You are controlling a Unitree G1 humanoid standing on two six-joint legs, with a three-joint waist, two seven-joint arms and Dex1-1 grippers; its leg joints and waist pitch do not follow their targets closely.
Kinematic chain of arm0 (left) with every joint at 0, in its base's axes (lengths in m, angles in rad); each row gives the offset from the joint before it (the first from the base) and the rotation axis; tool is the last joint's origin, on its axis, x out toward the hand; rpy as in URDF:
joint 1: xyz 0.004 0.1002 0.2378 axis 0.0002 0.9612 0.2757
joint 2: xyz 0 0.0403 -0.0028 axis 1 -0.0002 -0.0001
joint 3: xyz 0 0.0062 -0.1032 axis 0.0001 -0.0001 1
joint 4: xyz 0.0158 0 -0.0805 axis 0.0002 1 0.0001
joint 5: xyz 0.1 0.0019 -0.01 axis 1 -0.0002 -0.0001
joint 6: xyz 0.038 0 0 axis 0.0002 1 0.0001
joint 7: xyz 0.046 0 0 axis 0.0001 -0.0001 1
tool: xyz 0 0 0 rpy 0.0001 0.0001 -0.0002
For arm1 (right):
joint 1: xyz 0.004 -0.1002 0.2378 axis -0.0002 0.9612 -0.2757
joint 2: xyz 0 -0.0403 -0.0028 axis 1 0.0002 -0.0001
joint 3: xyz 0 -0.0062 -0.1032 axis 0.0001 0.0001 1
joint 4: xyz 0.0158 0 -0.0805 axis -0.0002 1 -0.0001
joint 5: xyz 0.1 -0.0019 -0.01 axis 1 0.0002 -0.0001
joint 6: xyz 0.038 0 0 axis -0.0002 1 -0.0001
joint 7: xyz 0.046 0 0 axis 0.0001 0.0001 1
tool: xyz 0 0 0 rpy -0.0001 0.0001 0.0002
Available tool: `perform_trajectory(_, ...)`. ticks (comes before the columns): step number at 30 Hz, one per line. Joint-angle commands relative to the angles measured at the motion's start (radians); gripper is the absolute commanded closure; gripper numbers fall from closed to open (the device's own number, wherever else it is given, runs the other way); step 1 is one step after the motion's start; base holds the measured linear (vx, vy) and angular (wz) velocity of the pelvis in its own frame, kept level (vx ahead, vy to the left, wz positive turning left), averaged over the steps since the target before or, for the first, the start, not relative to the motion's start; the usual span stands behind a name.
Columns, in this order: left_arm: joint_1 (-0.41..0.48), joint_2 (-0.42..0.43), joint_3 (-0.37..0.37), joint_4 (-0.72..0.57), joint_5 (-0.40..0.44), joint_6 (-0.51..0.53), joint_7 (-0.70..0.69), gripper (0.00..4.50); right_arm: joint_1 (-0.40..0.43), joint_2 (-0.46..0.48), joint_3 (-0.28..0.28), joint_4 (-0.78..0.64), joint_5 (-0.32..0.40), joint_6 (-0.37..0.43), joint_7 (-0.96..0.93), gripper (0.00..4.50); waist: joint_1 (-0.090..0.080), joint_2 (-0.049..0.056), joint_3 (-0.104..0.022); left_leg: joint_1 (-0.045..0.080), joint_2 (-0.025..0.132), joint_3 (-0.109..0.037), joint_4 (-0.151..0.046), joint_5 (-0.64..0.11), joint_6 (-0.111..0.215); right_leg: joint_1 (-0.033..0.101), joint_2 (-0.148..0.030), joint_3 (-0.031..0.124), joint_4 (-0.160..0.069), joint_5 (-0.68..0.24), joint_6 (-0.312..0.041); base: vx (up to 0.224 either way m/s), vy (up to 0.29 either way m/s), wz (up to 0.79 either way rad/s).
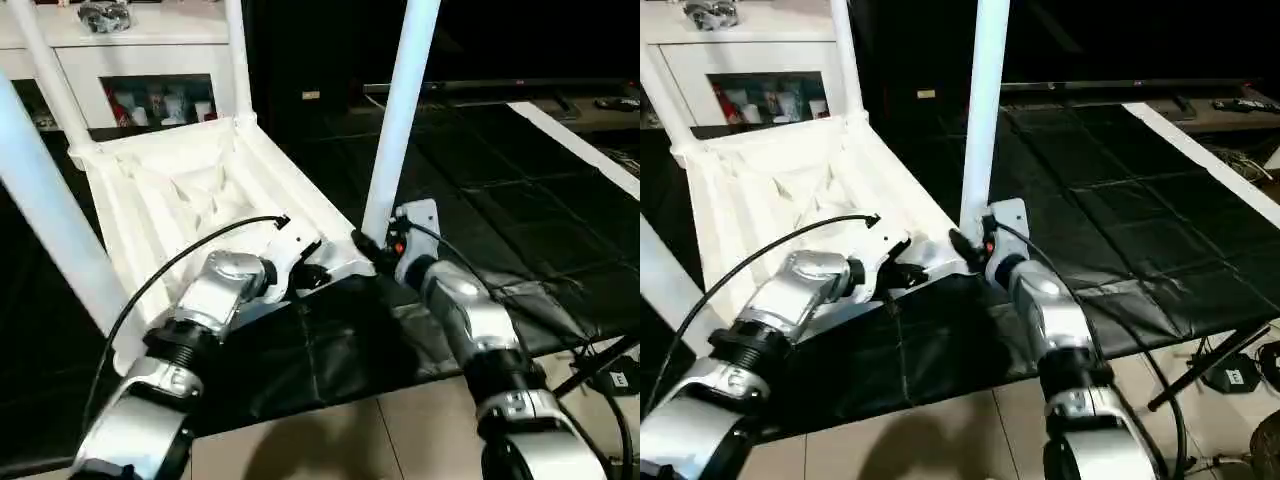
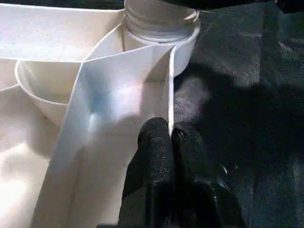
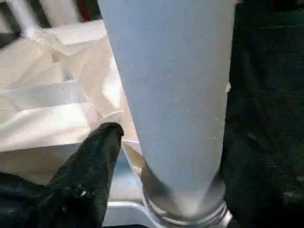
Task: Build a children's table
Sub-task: Rotate leg to tighten
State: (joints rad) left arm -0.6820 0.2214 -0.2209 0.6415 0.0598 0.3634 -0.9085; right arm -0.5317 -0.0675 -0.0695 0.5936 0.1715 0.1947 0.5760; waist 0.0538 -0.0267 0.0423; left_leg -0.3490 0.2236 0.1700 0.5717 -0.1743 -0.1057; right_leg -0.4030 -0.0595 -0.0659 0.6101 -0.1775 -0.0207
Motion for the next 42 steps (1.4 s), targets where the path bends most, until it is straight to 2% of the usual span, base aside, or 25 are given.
perform_trajectory(1, -0.006, 0.011, -0.026, -0.008, -0.004, -0.037, -0.044, 4.5, 0.029, -0.001, 0.077, -0.016, 0.033, 0.014, 0.148, 0.84, 0.012, 0.002, -0.058, -0.003, 0.001, 0.004, -0.061, -0.213, 0.044, 0.055, -0.068, 0.043, -0.084, -0.235, -0.174, 0.0, 0.0, 0.0)
perform_trajectory(5, 0.012, 0.062, -0.046, -0.035, -0.012, -0.074, -0.164, 4.5, 0.05, -0.079, 0.083, -0.065, 0.058, 0.021, 0.306, 0.57, 0.018, 0.002, -0.058, -0.004, 0.004, 0.005, -0.059, -0.185, 0.054, 0.057, -0.069, 0.044, -0.078, -0.197, -0.191, 0.0, 0.0, 0.0)
perform_trajectory(6, 0.016, 0.076, -0.055, -0.037, -0.012, -0.108, -0.2, 4.5, 0.052, -0.099, 0.084, -0.081, 0.072, 0.029, 0.346, 0.39, 0.017, -0.002, -0.057, -0.005, 0.003, 0.006, -0.059, -0.185, 0.056, 0.057, -0.068, 0.044, -0.079, -0.199, -0.193, 0.0, 0.0, 0.0)
perform_trajectory(8, 0.02, 0.121, -0.075, -0.04, -0.022, -0.163, -0.307, 4.5, 0.055, -0.172, 0.101, -0.113, 0.096, 0.036, 0.479, 0.33, 0.021, 0.0, -0.057, -0.003, 0.005, 0.005, -0.059, -0.191, 0.058, 0.056, -0.069, 0.043, -0.078, -0.207, -0.195, 0.0, 0.0, 0.0)
perform_trajectory(10, 0.019, 0.129, -0.078, -0.039, -0.023, -0.177, -0.323, 4.5, 0.056, -0.186, 0.109, -0.116, 0.096, 0.031, 0.505, 0.04, 0.024, -0.001, -0.056, -0.002, 0.006, 0.006, -0.059, -0.189, 0.058, 0.056, -0.068, 0.044, -0.077, -0.197, -0.198, 0.0, 0.0, 0.0)
perform_trajectory(11, 0.017, 0.147, -0.083, -0.042, -0.037, -0.188, -0.374, 4.5, 0.054, -0.218, 0.13, -0.11, 0.082, 0.019, 0.555, 0.04, 0.031, 0.002, -0.056, 0.002, 0.009, 0.007, -0.059, -0.195, 0.054, 0.052, -0.069, 0.043, -0.077, -0.203, -0.201, 0.0, 0.0, 0.0)
perform_trajectory(13, 0.015, 0.155, -0.087, -0.044, -0.044, -0.184, -0.396, 4.5, 0.053, -0.232, 0.138, -0.105, 0.074, 0.012, 0.575, 0.04, 0.041, 0.0, -0.057, 0.005, 0.011, 0.01, -0.059, -0.19, 0.048, 0.05, -0.068, 0.044, -0.073, -0.189, -0.21, 0.0, 0.0, 0.0)
perform_trajectory(15, 0.002, 0.193, -0.113, -0.036, -0.034, -0.225, -0.465, 4.5, 0.042, -0.27, 0.162, -0.086, 0.056, -0.021, 0.651, 0.04, 0.049, 0.001, -0.057, 0.003, 0.011, 0.009, -0.059, -0.186, 0.045, 0.052, -0.069, 0.043, -0.071, -0.179, -0.213, 0.0, 0.0, 0.0)
perform_trajectory(16, -0.001, 0.205, -0.124, -0.029, -0.026, -0.247, -0.487, 4.5, 0.036, -0.277, 0.166, -0.078, 0.056, -0.022, 0.673, 0.04, 0.052, 0.004, -0.058, 0.003, 0.011, 0.009, -0.058, -0.186, 0.044, 0.052, -0.069, 0.043, -0.07, -0.175, -0.213, 0.0, 0.0, 0.0)
perform_trajectory(19, -0.004, 0.236, -0.146, -0.027, -0.02, -0.279, -0.563, 4.5, 0.016, -0.289, 0.171, -0.07, 0.079, 0.0, 0.751, 0.04, 0.059, 0.001, -0.056, 0.001, 0.01, 0.01, -0.059, -0.192, 0.042, 0.054, -0.069, 0.043, -0.069, -0.182, -0.207, 0.0, 0.0, 0.0)
perform_trajectory(22, -0.007, 0.248, -0.155, -0.027, -0.018, -0.296, -0.596, 4.5, 0.01, -0.304, 0.194, -0.077, 0.089, 0.02, 0.81, 0.39, 0.061, 0.004, -0.058, 0.004, 0.012, 0.009, -0.058, -0.192, 0.034, 0.052, -0.069, 0.042, -0.067, -0.178, -0.213, 0.0, 0.0, 0.0)
perform_trajectory(23, -0.01, 0.259, -0.165, -0.028, -0.015, -0.308, -0.622, 4.5, 0.011, -0.324, 0.224, -0.086, 0.093, 0.037, 0.874, 0.42, 0.063, 0.004, -0.059, 0.004, 0.012, 0.009, -0.058, -0.191, 0.037, 0.053, -0.066, 0.041, -0.066, -0.167, -0.219, 0.0, 0.0, 0.0)
perform_trajectory(25, -0.011, 0.262, -0.168, -0.029, -0.013, -0.314, -0.631, 4.5, 0.011, -0.33, 0.233, -0.086, 0.095, 0.041, 0.893, 0.62, 0.066, 0.001, -0.059, 0.001, 0.012, 0.009, -0.056, -0.182, 0.041, 0.055, -0.068, 0.042, -0.063, -0.147, -0.223, 0.0, 0.0, 0.0)
perform_trajectory(28, -0.011, 0.265, -0.174, -0.03, -0.015, -0.322, -0.642, 4.5, 0.008, -0.334, 0.239, -0.079, 0.097, 0.037, 0.91, 0.77, 0.068, 0.0, -0.058, 0.002, 0.011, 0.01, -0.057, -0.184, 0.038, 0.054, -0.07, 0.042, -0.065, -0.164, -0.219, 0.0, 0.0, 0.0)
perform_trajectory(29, -0.005, 0.269, -0.182, -0.04, -0.018, -0.329, -0.652, 4.5, 0.003, -0.334, 0.247, -0.067, 0.094, 0.028, 0.923, 0.94, 0.07, 0.0, -0.059, 0.002, 0.012, 0.009, -0.057, -0.185, 0.034, 0.054, -0.071, 0.042, -0.066, -0.181, -0.215, 0.0, 0.0, 0.0)
perform_trajectory(33, 0.0, 0.27, -0.186, -0.048, -0.02, -0.331, -0.659, 4.5, -0.003, -0.328, 0.245, -0.051, 0.085, 0.014, 0.935, 1.2, 0.072, -0.003, -0.059, 0.003, 0.012, 0.01, -0.056, -0.184, 0.032, 0.053, -0.07, 0.042, -0.067, -0.188, -0.211, 0.0, 0.0, 0.0)
perform_trajectory(42, 0.002, 0.269, -0.188, -0.047, -0.016, -0.342, -0.669, 4.5, -0.036, -0.3, 0.243, 0.003, 0.085, -0.003, 0.928, 1.98, 0.079, 0.0, -0.061, 0.004, 0.012, 0.011, -0.054, -0.17, 0.032, 0.052, -0.069, 0.041, -0.06, -0.149, -0.225, 0.0, 0.0, 0.0)
